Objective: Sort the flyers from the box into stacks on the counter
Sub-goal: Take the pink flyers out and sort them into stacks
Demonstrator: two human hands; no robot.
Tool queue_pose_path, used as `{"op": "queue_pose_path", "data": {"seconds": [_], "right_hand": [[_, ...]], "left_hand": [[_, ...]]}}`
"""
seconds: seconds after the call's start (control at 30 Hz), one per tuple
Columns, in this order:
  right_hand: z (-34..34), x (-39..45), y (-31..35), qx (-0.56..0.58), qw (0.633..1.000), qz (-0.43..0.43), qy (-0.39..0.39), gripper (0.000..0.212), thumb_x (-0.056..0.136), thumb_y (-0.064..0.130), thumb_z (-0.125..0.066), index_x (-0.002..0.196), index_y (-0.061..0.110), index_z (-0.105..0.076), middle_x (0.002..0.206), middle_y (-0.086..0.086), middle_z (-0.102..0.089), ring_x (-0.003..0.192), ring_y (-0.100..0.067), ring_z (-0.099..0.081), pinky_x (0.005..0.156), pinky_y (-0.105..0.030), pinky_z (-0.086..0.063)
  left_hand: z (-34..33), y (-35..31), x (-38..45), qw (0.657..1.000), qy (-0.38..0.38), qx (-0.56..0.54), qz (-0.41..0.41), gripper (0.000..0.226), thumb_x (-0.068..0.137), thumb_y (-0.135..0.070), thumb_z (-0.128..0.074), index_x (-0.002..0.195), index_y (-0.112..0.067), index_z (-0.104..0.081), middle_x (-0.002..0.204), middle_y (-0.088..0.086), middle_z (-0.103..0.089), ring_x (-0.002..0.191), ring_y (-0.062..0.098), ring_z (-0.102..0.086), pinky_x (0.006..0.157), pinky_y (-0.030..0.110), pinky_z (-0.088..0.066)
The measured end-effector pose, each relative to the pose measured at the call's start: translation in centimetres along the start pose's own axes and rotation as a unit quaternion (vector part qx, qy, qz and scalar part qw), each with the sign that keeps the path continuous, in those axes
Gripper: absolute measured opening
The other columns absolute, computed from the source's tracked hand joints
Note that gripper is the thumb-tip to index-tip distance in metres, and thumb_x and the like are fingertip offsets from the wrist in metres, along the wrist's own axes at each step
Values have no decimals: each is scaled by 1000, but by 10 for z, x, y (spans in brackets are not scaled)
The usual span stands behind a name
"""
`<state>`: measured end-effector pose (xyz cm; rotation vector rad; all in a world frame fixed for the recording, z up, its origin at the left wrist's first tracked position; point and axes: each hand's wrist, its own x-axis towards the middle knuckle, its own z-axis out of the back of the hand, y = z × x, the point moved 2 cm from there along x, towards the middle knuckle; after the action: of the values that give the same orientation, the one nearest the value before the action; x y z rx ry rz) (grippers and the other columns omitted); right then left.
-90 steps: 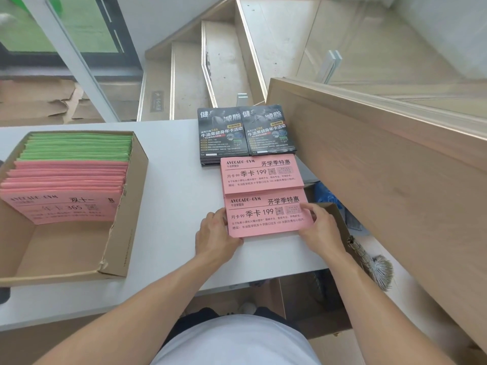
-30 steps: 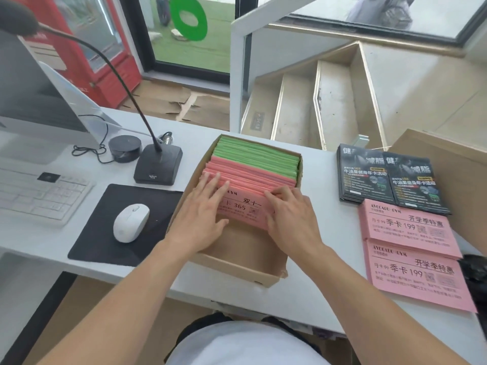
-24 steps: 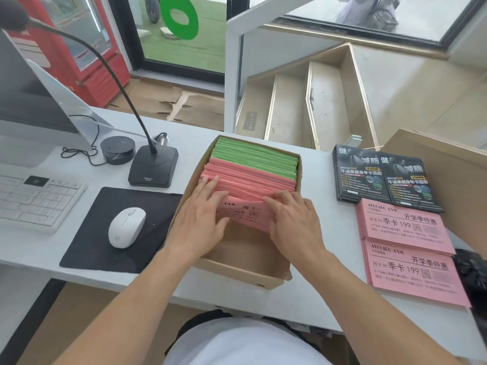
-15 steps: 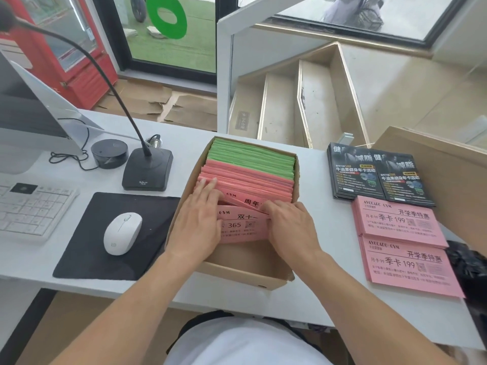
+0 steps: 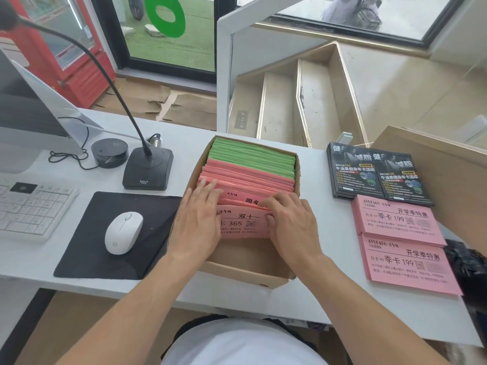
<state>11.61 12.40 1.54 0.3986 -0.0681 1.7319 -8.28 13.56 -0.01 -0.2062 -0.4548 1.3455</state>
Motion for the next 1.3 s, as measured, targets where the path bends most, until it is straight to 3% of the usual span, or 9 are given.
{"op": "queue_pose_path", "data": {"seconds": [0.2,0.4,0.63,0.77,0.9,1.07,1.2,1.23,1.3], "right_hand": [[-6,6,-3,-15,999,-19,20,26,90,13,-68,111,28,-73,103,6,-66,102,-22,-59,87,-36,-43],[-7,9,-3,-35,998,-32,30,32,91,16,-66,121,27,-71,104,5,-65,101,-24,-58,86,-36,-44],[-4,15,-1,-40,998,-32,30,25,85,15,-72,109,22,-72,104,1,-58,102,-24,-51,86,-35,-42],[-3,13,4,-24,993,6,116,22,96,25,-55,113,25,-70,106,5,-64,104,-21,-57,94,-33,-37],[5,5,6,47,990,-22,128,29,98,24,-54,121,32,-69,111,13,-71,99,-20,-63,89,-32,-43],[25,3,-9,256,960,-90,70,25,91,17,-69,103,38,-73,99,29,-71,91,-2,-65,76,-23,-51],[62,0,-21,382,915,-107,75,30,92,11,-72,93,41,-68,91,29,-70,86,1,-64,65,-13,-46],[70,-2,-27,405,903,-112,86,29,92,11,-72,92,40,-69,90,26,-71,84,-1,-63,64,-15,-48],[82,-6,-40,438,884,-124,108,24,90,12,-75,95,36,-71,93,16,-73,84,-9,-66,69,-27,-54]], "left_hand": [[7,-1,-1,999,-46,-25,-12,31,86,-8,-73,115,-16,-66,137,0,-62,137,21,-49,119,42,-35],[4,-5,-2,999,33,-27,-1,56,90,-22,-71,142,-22,-51,135,-5,-61,122,19,-57,102,38,-49],[3,-4,-1,998,48,-25,-13,62,92,-25,-70,148,-25,-44,139,-7,-55,125,17,-54,100,36,-50],[3,-2,-2,1000,18,-21,-10,65,87,-16,-75,145,-23,-47,135,-5,-55,124,18,-53,101,37,-51],[5,0,0,1000,-23,-14,-6,71,79,-8,-80,142,-18,-50,138,1,-51,132,23,-47,112,42,-43],[11,7,3,994,-68,-84,18,62,79,-22,-83,136,-19,-58,140,-5,-54,140,15,-38,123,36,-25],[34,3,-1,958,-91,-263,64,47,74,-28,-89,115,-29,-68,120,-16,-64,117,0,-54,104,14,-38],[40,0,-1,935,-67,-334,102,45,72,-28,-90,111,-31,-67,113,-14,-70,109,1,-62,95,15,-47],[52,-8,-1,860,9,-484,161,51,68,-26,-88,113,-32,-64,101,-2,-77,96,16,-74,79,32,-61]]}}
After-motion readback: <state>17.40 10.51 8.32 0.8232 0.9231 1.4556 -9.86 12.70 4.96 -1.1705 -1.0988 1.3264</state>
